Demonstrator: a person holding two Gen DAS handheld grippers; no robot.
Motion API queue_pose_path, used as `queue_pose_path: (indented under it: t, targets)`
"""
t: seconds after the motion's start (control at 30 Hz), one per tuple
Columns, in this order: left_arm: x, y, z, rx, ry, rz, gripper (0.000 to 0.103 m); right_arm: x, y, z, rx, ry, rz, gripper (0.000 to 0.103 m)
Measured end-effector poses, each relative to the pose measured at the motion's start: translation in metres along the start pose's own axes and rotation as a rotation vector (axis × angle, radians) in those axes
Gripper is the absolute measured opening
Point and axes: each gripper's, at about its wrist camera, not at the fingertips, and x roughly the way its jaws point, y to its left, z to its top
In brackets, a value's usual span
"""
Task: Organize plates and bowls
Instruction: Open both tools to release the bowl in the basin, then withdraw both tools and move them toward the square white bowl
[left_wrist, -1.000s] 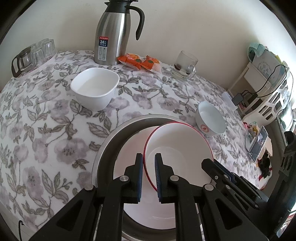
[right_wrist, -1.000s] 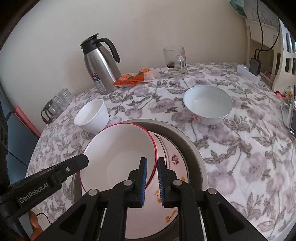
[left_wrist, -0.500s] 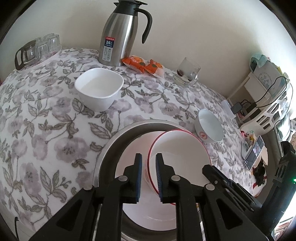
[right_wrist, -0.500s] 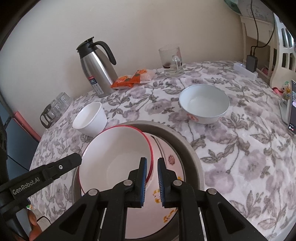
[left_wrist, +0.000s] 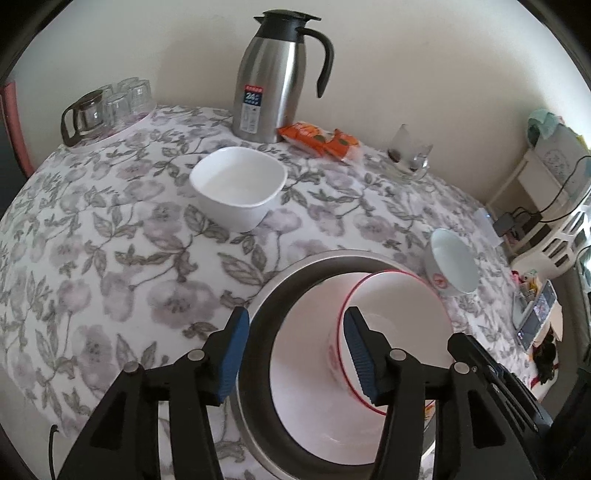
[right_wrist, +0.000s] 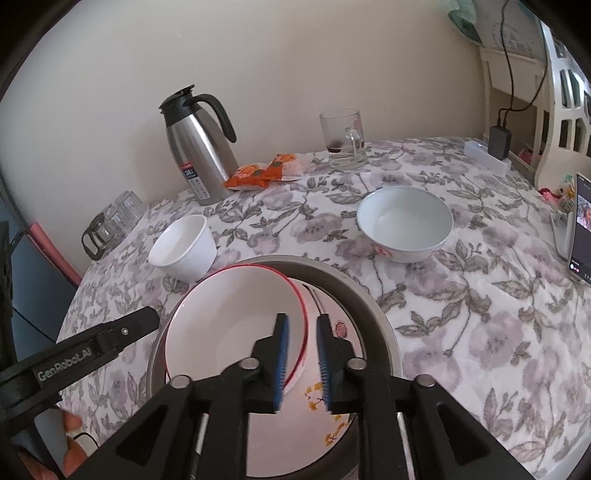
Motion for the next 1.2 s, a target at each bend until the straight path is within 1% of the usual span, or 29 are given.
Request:
queue_pose_path:
  t: [0.07, 0.1, 0.13, 0.17, 0.2, 0.23, 0.3, 0.37, 0.47, 0.57, 0.6, 0.67, 0.77, 1.03, 1.1, 1.2]
  targets:
    - [0.000, 0.001, 0.000, -0.001, 0.002, 0.010, 0.055, 0.000, 0.002, 0.000, -0.012, -0.003, -0.008, 0.031]
    - [0.000, 0.001, 0.000, -0.001, 0.002, 0.016, 0.056, 0.000, 0.002, 0.000, -0.014, -0.006, -0.011, 0.033]
    - [0.000, 0.001, 0.000, -0.001, 0.002, 0.026, 0.056, 0.000, 0.002, 0.000, -0.013, -0.008, -0.014, 0.039]
    - [0.001, 0.002, 0.000, -0.003, 0.002, 0.037, 0.062, 0.000, 0.001, 0.000, -0.011, -0.009, -0.018, 0.049]
    - [0.001, 0.003, 0.000, -0.006, 0.003, 0.046, 0.073, 0.000, 0.000, 0.000, -0.008, -0.010, -0.019, 0.052]
    - [0.001, 0.004, 0.001, -0.010, 0.001, 0.055, 0.076, 0.000, 0.000, 0.000, -0.007, -0.011, -0.018, 0.054]
    - [0.000, 0.006, 0.002, -0.018, -0.006, 0.060, 0.077, 0.000, 0.000, 0.000, -0.008, -0.010, -0.018, 0.058]
    - [-0.001, 0.008, 0.002, -0.027, -0.017, 0.070, 0.078, 0.001, 0.002, 0.000, -0.014, -0.008, -0.023, 0.066]
    - [-0.001, 0.010, 0.003, -0.032, -0.026, 0.099, 0.081, 0.003, 0.002, -0.001, -0.016, -0.001, -0.020, 0.071]
    - [-0.001, 0.014, 0.003, -0.042, -0.035, 0.119, 0.090, 0.004, 0.001, -0.001, -0.013, 0.006, -0.015, 0.076]
    - [-0.001, 0.015, 0.003, -0.046, -0.041, 0.126, 0.090, 0.004, 0.001, -0.001, -0.012, 0.004, -0.016, 0.077]
    - [-0.003, 0.017, 0.004, -0.053, -0.055, 0.136, 0.090, 0.004, 0.001, -0.001, -0.012, 0.004, -0.015, 0.091]
    - [-0.004, 0.020, 0.005, -0.063, -0.067, 0.147, 0.091, 0.005, 0.001, -0.001, -0.011, 0.000, -0.014, 0.102]
    - [-0.001, 0.024, 0.005, -0.077, -0.059, 0.169, 0.092, 0.005, 0.000, -0.001, -0.007, 0.002, -0.012, 0.103]
    - [-0.001, 0.025, 0.005, -0.079, -0.057, 0.164, 0.095, 0.006, 0.001, -0.002, -0.007, 0.000, -0.012, 0.103]
    - [-0.001, 0.025, 0.005, -0.079, -0.063, 0.164, 0.097, 0.005, 0.000, -0.002, -0.007, 0.000, -0.011, 0.103]
